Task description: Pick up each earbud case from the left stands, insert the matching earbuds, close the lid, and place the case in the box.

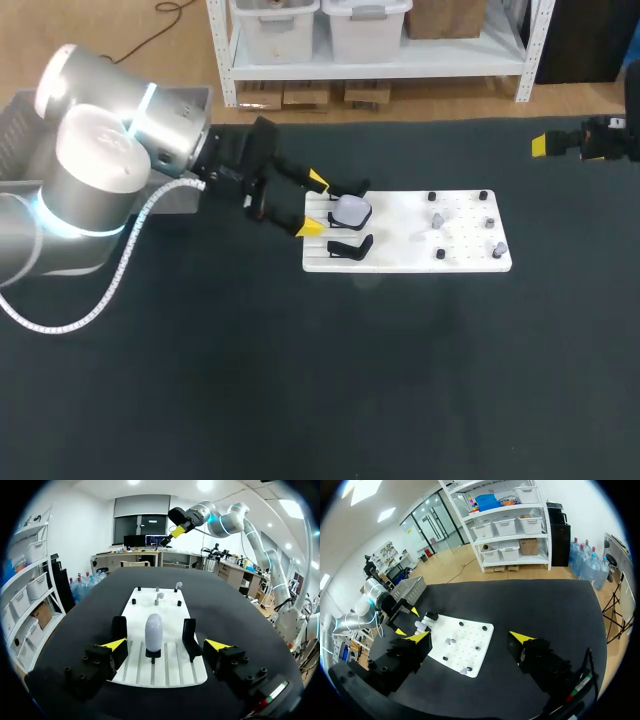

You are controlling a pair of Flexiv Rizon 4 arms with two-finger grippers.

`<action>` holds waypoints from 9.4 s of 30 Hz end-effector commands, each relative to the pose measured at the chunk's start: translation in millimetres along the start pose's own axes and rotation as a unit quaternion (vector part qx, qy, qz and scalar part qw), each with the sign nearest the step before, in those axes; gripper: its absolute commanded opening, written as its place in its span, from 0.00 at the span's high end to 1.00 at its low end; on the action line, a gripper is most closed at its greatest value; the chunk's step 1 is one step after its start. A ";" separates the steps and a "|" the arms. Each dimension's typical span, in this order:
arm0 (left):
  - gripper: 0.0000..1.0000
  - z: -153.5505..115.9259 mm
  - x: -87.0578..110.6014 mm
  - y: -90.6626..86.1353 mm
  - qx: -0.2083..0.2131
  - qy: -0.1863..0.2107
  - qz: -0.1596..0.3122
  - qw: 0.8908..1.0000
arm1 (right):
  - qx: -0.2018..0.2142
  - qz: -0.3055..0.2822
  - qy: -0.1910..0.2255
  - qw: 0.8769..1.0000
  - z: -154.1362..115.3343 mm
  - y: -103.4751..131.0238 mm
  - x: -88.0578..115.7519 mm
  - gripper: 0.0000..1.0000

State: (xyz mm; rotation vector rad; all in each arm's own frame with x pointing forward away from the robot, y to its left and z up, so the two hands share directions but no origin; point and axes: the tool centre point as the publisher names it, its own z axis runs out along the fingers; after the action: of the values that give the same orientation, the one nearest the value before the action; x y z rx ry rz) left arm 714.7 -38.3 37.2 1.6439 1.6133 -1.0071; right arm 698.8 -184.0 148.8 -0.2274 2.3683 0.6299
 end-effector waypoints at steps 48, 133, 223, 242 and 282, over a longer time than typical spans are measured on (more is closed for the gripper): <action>0.31 35.5 0.9 16.4 -0.001 -0.037 -0.005 0.999 | 0.001 0.000 0.000 1.000 -0.3 0.5 0.0 0.00; 1.00 -49.0 -100.3 -45.6 -0.015 -0.207 0.067 0.976 | 0.001 0.000 0.000 1.000 -0.3 0.5 0.0 0.00; 1.00 -26.7 -107.9 -60.9 0.008 -0.245 0.045 0.969 | -0.096 -0.153 0.128 0.975 50.3 238.6 42.5 0.00; 1.00 -26.7 -107.9 -60.9 0.008 -0.245 0.045 0.969 | -0.089 -0.140 0.144 0.975 83.6 234.2 35.8 0.00; 1.00 -26.7 -107.9 -60.9 0.008 -0.245 0.045 0.969 | -0.070 -0.114 0.142 0.981 97.4 219.9 20.6 0.00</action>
State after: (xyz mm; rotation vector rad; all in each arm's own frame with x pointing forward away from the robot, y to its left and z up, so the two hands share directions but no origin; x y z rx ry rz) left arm 661.3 -68.2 148.7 1.3258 1.1970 -1.2602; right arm 666.6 56.0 153.3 -0.6903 2.5172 0.7020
